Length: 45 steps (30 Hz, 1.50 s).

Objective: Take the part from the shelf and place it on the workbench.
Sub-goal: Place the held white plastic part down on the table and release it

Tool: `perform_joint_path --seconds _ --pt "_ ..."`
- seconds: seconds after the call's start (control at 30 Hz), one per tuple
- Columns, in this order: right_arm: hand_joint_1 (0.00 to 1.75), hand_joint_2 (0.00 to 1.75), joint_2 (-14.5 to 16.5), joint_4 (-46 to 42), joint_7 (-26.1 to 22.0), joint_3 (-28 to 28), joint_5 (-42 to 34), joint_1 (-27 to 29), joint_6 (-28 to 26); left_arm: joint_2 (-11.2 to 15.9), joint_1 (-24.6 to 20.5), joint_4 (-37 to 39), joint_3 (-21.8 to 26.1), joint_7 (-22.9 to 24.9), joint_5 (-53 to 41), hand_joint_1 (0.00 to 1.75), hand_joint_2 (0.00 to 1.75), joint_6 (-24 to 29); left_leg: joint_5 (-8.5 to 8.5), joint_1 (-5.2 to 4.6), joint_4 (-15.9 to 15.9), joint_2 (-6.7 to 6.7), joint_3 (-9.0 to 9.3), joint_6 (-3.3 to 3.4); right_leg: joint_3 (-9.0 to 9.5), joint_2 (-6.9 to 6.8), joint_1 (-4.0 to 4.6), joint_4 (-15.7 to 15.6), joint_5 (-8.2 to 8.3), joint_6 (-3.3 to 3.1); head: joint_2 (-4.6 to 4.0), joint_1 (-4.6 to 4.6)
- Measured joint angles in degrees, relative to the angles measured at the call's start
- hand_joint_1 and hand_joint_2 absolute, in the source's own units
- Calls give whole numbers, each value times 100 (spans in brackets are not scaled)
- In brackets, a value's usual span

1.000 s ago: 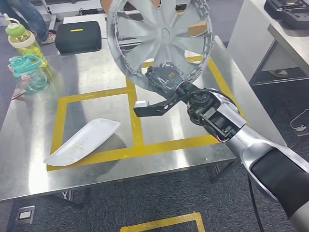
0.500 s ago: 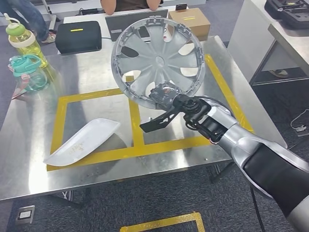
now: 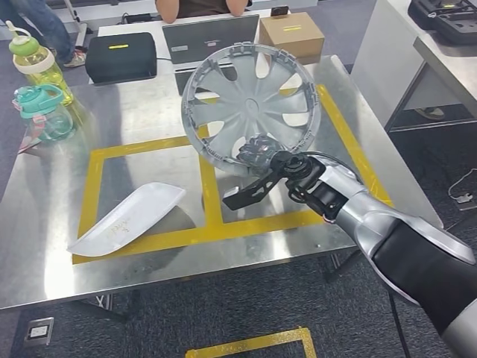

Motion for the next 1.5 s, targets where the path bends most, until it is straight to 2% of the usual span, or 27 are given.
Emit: perform_joint_path --seconds 0.3,0.73,1.13,1.5 --pt "175 175 -44 469 252 40 -223 -240 101 2 -38 0 0 20 -59 0 175 -54 0 0 6 2 2 0 -1 3 0 0 1 2 0 0" --pt "175 175 -403 755 360 -160 -499 -304 133 47 -7 1 0 -56 -20 0 175 -109 0 0 8 5 2 0 2 5 -1 -1 3 2 0 0" --pt "175 175 -424 820 357 -179 -493 -303 189 53 -3 1 0 -168 1 0 175 -80 0 1 8 5 3 0 2 6 0 -1 3 1 0 -1" --pt "175 175 -429 915 328 -179 -580 -298 161 50 -4 0 0 -480 -110 0 175 -49 0 -1 11 5 2 1 3 5 -1 -3 3 1 0 0"
